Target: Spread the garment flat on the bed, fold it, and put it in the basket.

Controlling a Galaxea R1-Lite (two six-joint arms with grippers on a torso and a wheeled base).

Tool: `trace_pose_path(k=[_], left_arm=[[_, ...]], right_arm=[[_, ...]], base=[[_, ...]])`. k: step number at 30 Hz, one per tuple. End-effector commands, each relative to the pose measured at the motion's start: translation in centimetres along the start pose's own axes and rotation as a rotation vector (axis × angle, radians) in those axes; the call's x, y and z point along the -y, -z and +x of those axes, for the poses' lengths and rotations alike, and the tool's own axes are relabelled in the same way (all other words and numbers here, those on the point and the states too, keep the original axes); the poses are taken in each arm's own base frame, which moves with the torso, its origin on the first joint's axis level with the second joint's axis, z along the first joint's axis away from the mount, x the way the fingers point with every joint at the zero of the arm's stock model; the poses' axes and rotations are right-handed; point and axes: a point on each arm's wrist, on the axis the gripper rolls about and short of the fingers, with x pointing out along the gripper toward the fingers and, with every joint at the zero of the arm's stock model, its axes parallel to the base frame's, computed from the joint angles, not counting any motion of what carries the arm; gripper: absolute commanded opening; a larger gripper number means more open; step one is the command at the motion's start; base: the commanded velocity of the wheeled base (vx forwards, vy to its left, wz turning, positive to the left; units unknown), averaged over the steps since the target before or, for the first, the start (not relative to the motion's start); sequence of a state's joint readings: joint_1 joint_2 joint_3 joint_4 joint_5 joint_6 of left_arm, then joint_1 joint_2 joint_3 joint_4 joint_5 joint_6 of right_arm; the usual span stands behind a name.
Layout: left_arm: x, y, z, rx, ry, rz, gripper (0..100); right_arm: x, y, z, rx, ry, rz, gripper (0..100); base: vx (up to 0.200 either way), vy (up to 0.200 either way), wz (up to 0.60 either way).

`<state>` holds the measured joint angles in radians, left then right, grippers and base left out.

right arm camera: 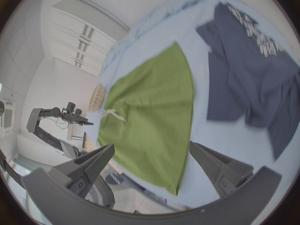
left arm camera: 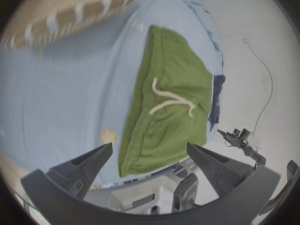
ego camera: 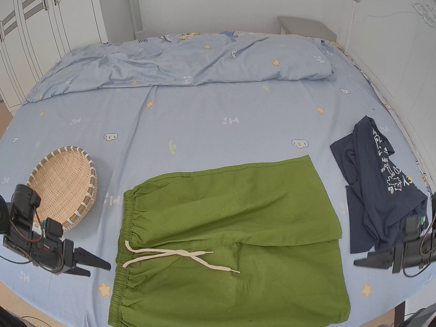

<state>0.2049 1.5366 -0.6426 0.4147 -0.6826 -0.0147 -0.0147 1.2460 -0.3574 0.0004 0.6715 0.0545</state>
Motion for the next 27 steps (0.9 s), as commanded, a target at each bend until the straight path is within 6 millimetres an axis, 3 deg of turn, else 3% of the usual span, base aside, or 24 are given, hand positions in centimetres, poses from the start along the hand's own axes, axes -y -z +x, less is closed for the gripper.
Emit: trace_pose_path(k=[1,3,5,6,9,10,11,13,17,20,27], left_arm=[[2.8,-5.4,-1.1,0.112,0.032,0.123,100],[3.6,-6.9,-1.4,0.151,0.043,0.135,100],[3.7,-7.1,-1.4,0.154,0.045,0.138,100],[4.8,-9.3,-1.2,0.198,0.065,0.153,100],[5.5,-11.0,-1.3,0.241,0.082,0.17,100],[5.5,-11.1,-1.3,0.243,0.082,0.172,100],[5.6,-12.1,-1.2,0.266,0.087,0.182,100],[5.4,-13.1,-0.6,0.269,0.087,0.186,100],[4.6,-14.9,0.9,0.255,0.081,0.181,100],[3.9,-16.6,2.0,0.25,0.076,0.169,100],[3.2,-17.8,3.9,0.22,0.073,0.166,100]], right_arm=[[-2.5,-7.2,-2.9,0.213,-0.004,-0.154,100],[-2.3,-9.9,-2.4,0.231,-0.009,-0.173,100],[-2.3,-10.1,-2.4,0.233,-0.009,-0.174,100],[-2.5,-13.3,-1.8,0.266,-0.027,-0.217,100],[-2.2,-16.6,-0.6,0.288,-0.035,-0.244,100],[-2.2,-16.7,-0.5,0.288,-0.036,-0.246,100],[-2.0,-18.7,0.0,0.307,-0.038,-0.258,100],[-1.5,-20.1,0.9,0.308,-0.041,-0.259,100],[0.3,-21.5,3.4,0.284,-0.038,-0.235,100],[2.3,-22.1,6.4,0.244,-0.03,-0.205,100],[3.2,-22.6,7.6,0.239,-0.023,-0.198,100]], base=[[0.0,0.0,0.0],[0.0,0.0,0.0],[0.0,0.0,0.0],[0.0,0.0,0.0],[0.0,0.0,0.0],[0.0,0.0,0.0],[0.0,0.0,0.0],[0.0,0.0,0.0],[0.0,0.0,0.0],[0.0,0.0,0.0],[0.0,0.0,0.0]])
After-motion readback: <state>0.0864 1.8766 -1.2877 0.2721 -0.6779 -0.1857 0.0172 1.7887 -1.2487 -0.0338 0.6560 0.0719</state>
